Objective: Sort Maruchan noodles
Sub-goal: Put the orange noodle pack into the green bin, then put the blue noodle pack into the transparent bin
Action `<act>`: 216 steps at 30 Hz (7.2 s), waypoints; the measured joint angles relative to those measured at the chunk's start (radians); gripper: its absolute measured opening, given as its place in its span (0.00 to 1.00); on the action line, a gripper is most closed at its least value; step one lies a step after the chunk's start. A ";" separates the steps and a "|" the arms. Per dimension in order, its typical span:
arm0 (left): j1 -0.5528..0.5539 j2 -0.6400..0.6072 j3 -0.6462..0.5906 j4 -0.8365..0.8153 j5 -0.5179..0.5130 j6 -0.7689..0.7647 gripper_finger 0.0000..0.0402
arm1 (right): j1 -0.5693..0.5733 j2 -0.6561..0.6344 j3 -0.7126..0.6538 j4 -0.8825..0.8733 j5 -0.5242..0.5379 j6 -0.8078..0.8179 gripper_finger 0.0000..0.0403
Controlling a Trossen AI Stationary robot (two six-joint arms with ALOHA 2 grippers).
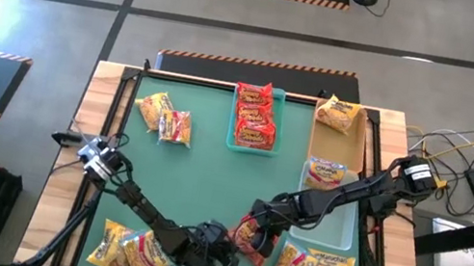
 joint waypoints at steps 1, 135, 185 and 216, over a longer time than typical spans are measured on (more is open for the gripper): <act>-0.005 -0.002 0.000 -0.001 0.000 0.000 0.19 | 0.000 0.000 0.000 -0.001 -0.002 -0.002 0.27; 0.081 -0.028 0.005 -0.473 -0.217 -0.545 0.19 | -0.635 -0.176 0.271 -0.435 0.013 -0.878 0.31; 0.022 -0.131 0.004 -0.019 0.028 0.447 0.19 | 0.454 -0.063 0.050 -0.420 0.244 0.550 0.21; 0.061 -0.126 0.004 -0.011 0.026 0.596 0.19 | 0.234 0.024 0.359 -0.644 0.529 -0.009 0.20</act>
